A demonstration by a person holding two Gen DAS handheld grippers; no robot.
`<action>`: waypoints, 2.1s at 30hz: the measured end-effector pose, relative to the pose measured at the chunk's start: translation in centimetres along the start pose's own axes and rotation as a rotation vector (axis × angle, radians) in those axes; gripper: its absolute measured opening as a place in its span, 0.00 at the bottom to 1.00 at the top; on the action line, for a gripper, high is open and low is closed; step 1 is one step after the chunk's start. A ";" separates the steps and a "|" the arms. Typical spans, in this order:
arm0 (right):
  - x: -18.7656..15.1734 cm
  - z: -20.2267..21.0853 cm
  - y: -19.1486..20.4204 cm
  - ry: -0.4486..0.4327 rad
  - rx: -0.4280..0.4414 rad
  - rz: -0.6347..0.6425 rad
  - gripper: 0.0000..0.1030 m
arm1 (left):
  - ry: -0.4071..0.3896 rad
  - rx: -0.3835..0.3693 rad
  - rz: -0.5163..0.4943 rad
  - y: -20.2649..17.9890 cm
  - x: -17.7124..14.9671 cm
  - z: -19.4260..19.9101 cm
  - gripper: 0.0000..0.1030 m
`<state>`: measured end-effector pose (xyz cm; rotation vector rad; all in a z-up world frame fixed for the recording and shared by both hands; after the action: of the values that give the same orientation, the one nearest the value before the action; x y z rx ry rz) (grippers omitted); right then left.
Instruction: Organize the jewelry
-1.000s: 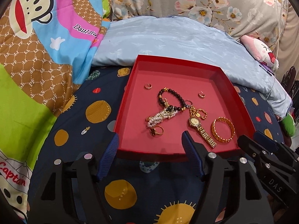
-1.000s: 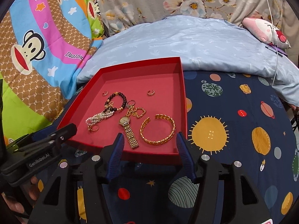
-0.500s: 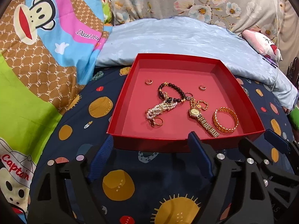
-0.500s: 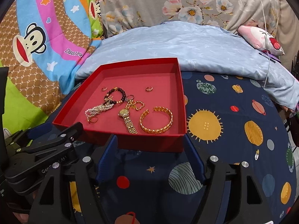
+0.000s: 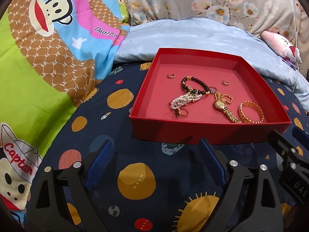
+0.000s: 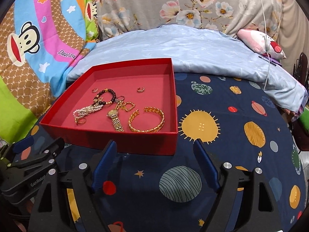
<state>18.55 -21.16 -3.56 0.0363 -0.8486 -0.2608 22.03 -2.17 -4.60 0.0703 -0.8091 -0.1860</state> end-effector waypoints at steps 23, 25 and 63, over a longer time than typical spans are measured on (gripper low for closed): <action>-0.3 -1.8 0.2 0.061 0.021 -0.042 0.79 | 0.011 -0.004 -0.004 -1.2 0.2 -1.2 0.90; -0.2 -1.7 0.1 0.055 0.009 -0.035 0.79 | 0.016 -0.005 -0.003 -1.2 0.2 -1.3 0.90; 0.2 -0.4 1.2 -0.016 -0.029 0.024 0.79 | -0.020 0.050 0.015 -0.2 0.5 -0.5 0.90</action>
<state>19.23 -20.08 -3.53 -0.0034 -0.8608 -0.2513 22.70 -2.43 -4.67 0.1097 -0.8338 -0.1522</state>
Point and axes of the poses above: each gripper's, at about its wrist camera, not at the fingertips, and z roughly against the way its jaws point, y to its left, x to its top, the point moved 9 cm from there along -z, roughly the way its jaws point, and after that the axes turned 7 degrees about -z, right-handed, at the moved point
